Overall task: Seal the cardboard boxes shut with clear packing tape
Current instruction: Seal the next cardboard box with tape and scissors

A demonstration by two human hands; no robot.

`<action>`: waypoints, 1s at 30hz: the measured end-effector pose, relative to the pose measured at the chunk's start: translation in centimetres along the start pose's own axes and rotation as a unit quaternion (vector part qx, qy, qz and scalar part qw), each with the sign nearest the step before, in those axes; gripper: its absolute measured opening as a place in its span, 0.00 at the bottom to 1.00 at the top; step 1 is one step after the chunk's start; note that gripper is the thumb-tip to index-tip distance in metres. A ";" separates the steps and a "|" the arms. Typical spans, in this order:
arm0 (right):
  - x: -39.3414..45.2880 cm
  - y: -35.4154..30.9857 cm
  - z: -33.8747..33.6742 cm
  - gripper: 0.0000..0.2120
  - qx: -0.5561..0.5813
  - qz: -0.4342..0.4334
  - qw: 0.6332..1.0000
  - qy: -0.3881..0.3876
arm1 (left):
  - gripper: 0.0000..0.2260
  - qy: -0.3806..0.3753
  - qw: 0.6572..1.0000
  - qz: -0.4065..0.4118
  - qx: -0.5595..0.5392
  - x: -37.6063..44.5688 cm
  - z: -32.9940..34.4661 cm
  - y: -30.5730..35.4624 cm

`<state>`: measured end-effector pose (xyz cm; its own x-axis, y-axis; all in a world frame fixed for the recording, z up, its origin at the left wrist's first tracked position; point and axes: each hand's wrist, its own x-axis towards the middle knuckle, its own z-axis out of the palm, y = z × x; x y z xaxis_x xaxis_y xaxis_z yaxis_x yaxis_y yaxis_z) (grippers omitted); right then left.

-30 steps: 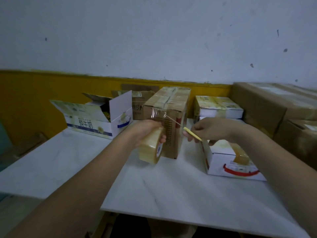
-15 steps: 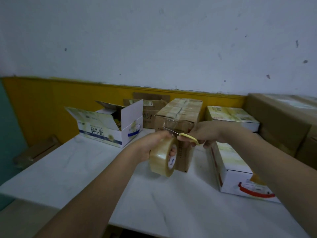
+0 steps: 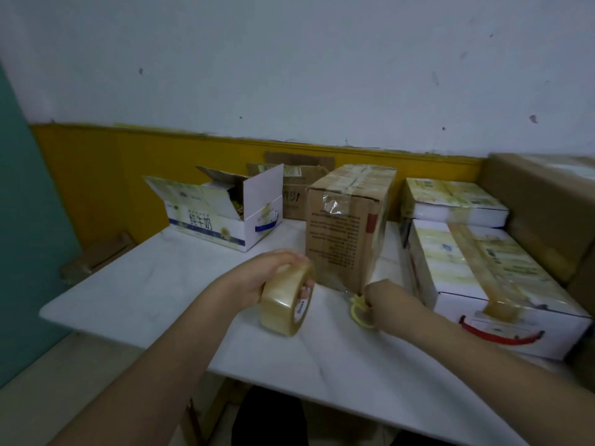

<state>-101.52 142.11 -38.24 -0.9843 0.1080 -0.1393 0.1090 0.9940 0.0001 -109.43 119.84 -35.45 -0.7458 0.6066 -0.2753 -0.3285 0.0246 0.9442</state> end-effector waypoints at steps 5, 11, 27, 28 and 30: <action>0.4 -1.5 1.6 0.10 -0.043 0.009 0.996 0.083 | 0.11 0.012 0.998 0.049 0.031 -2.1 -0.8 -1.3; -0.6 -7.4 -2.9 0.19 0.354 -0.114 0.911 0.177 | 0.12 0.052 0.993 0.087 0.053 -5.3 -1.4 -2.4; -3.0 -20.4 -0.4 0.07 0.511 -0.153 0.830 0.162 | 0.29 0.230 0.967 0.047 0.094 -16.4 -5.8 -4.5; -2.9 -20.7 0.1 0.07 0.512 -0.151 0.832 0.149 | 0.29 0.240 0.966 0.024 0.093 -16.8 -6.2 -5.0; -2.5 -21.1 0.9 0.08 0.524 -0.146 0.829 0.130 | 0.33 0.257 0.956 -0.032 0.136 -17.3 -7.1 -6.7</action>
<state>-101.27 120.88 -38.80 -0.9717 0.0001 0.2364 -0.2130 0.4334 -0.8757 -98.44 103.54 -38.29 -0.9384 0.1277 -0.3212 -0.2729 0.2967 0.9152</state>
